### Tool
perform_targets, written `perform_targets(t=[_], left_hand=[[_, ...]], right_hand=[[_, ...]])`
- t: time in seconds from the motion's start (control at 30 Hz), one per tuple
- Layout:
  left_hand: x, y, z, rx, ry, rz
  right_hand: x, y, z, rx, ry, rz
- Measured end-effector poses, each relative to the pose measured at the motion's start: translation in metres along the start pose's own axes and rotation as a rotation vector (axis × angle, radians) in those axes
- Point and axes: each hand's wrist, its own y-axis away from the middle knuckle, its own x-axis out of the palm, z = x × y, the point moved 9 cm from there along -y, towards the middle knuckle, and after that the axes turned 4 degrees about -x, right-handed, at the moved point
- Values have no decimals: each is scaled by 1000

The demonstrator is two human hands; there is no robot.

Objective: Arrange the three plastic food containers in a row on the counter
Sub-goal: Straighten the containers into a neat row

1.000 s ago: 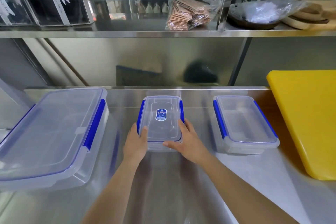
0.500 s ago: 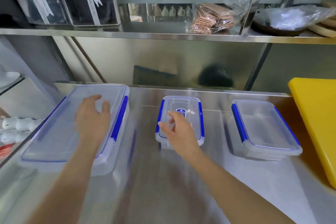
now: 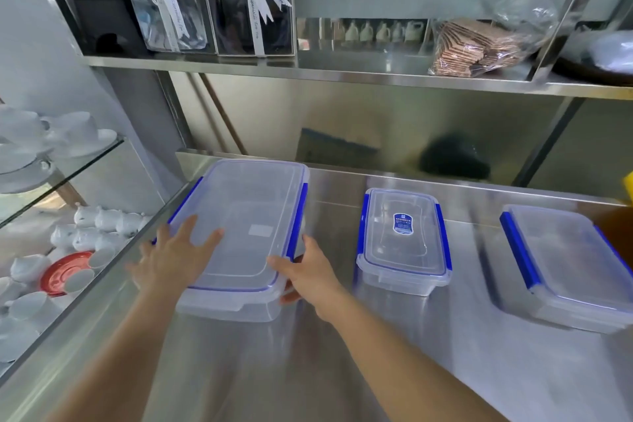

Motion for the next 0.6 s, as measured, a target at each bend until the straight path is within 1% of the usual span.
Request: perform_targets(t=[0.07, 0.17, 0.3, 0.4, 0.5, 0.57, 0.6], left_hand=[[2, 2, -6, 33, 0, 15], [2, 1, -8, 49, 39, 27], [0, 10, -11, 44, -47, 18], [-2, 10, -13, 51, -70, 15], [-1, 13, -13, 47, -74, 52], [-2, 14, -12, 46, -68, 70], [-5, 14, -13, 56, -69, 62]], right_hand=[[-3, 1, -4, 19, -50, -9], [-4, 2, -5, 21, -48, -15], [-5, 2, -8, 37, -40, -24], [-6, -1, -9, 40, -22, -25], [-8, -1, -7, 28, 116, -29], [-12, 4, 3, -21, 224, -21], [-16, 4, 9, -47, 240, -12]])
